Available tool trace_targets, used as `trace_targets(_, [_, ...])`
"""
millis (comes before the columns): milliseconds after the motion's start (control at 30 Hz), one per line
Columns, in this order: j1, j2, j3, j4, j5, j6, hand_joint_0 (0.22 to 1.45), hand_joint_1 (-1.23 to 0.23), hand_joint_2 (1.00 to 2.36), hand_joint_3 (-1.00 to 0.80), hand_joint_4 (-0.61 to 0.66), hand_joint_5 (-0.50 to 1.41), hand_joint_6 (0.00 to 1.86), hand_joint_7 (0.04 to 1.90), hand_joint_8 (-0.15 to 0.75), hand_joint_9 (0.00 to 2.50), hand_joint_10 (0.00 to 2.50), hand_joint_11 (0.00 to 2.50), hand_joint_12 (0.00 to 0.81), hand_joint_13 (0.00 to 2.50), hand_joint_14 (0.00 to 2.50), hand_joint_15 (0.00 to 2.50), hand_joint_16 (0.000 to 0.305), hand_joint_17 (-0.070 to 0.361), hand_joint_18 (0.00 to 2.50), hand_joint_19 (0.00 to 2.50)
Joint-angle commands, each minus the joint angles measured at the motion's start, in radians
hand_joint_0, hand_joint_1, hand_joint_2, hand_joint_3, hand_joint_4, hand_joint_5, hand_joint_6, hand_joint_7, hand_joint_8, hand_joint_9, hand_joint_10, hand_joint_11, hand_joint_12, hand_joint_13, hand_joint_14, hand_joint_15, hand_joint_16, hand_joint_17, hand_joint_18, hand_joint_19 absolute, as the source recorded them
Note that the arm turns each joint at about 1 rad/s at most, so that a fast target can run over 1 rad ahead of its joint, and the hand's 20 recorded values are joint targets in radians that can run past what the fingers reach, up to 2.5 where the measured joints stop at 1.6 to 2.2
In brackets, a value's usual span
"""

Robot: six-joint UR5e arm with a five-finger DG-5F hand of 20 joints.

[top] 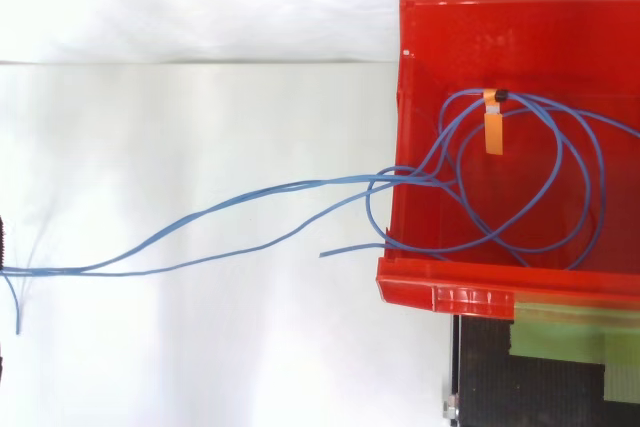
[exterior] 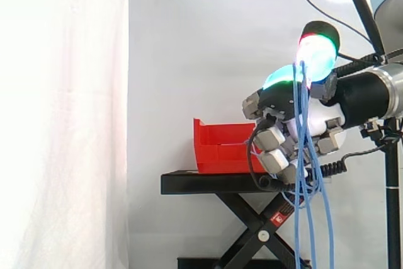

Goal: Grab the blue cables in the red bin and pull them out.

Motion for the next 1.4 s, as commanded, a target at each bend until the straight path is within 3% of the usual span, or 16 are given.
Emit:
trace_targets(0, [0.002, 0.000, -0.001, 0.000, 0.000, 0.000, 0.78, -0.94, 1.00, -1.00, 0.17, 0.51, 0.98, 0.42, 0.261, 0.72, 0.02, 0.65, 0.360, 0.74, 0.02, 0.58, 0.048, 0.108, 0.68, 0.75])
trace_targets(300, [0.002, 0.000, 0.000, 0.009, 0.000, 0.000, 0.76, -0.92, 1.00, -1.00, 0.18, 0.53, 0.95, 0.42, 0.265, 0.72, 0.02, 0.64, 0.363, 0.74, 0.02, 0.58, 0.049, 0.110, 0.69, 0.75])
trace_targets(1000, [0.002, 0.000, 0.000, 0.018, 0.002, 0.000, 0.74, -0.82, 1.00, -1.00, 0.19, 0.71, 0.69, 0.56, 0.277, 0.75, 0.02, 0.63, 0.367, 0.74, 0.02, 0.58, 0.050, 0.112, 0.70, 0.75])
trace_targets(1367, [0.002, 0.000, 0.000, 0.018, 0.000, 0.000, 0.78, -0.86, 1.00, -1.00, 0.19, 0.74, 0.66, 0.60, 0.269, 0.75, 0.02, 0.61, 0.360, 0.74, 0.02, 0.58, 0.048, 0.107, 0.69, 0.75])
